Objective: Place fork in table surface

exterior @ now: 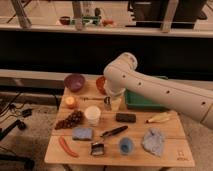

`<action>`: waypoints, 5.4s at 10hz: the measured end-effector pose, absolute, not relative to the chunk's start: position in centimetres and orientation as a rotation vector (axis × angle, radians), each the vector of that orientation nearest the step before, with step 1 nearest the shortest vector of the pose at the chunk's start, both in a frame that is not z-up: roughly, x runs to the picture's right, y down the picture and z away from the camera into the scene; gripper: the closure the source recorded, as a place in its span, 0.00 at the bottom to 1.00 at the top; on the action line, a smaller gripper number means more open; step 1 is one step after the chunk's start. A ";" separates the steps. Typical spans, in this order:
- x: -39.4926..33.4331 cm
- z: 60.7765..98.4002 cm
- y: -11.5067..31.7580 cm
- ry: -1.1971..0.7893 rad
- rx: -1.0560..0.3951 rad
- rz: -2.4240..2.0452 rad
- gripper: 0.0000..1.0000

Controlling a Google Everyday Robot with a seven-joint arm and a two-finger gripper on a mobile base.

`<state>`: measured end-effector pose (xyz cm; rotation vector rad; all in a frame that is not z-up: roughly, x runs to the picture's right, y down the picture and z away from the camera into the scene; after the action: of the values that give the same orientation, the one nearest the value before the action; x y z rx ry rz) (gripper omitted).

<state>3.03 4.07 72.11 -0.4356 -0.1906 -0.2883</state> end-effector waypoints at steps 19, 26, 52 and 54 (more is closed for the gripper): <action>-7.7 80.9 1.4 -0.245 -0.404 -0.323 0.20; -11.9 85.2 1.2 -0.235 -0.416 -0.376 0.20; -10.1 94.5 5.6 -0.052 -0.605 -0.200 0.20; -10.1 95.2 5.8 -0.063 -0.627 -0.164 0.20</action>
<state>-10.11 5.81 95.23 -0.6273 -0.0632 -0.1637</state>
